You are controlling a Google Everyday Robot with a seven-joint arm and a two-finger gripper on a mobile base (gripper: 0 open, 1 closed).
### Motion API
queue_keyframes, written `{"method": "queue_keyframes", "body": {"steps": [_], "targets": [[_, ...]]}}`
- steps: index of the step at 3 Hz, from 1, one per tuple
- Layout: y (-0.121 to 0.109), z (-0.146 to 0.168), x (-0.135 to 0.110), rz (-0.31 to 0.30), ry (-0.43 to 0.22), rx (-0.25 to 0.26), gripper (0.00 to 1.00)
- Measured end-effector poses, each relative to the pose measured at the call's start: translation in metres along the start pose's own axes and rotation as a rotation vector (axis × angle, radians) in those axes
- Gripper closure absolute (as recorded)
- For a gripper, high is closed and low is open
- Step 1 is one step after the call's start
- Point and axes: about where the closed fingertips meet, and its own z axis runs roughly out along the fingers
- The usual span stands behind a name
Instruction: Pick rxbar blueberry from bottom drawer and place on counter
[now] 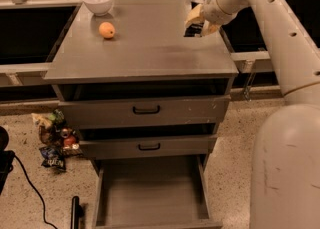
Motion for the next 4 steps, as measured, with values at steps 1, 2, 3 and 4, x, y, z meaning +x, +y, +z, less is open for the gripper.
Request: {"method": "queue_keyframes", "body": {"steps": [1,2,3,4], "targets": [[0.002,0.006,0.010,0.016,0.002,0.013,0.83],[0.002,0.010,0.014,0.019,-0.003,0.024,0.59],[0.001,0.013,0.015,0.020,-0.010,0.034,0.37],[0.001,0.016,0.016,0.023,-0.017,0.046,0.12]]}}
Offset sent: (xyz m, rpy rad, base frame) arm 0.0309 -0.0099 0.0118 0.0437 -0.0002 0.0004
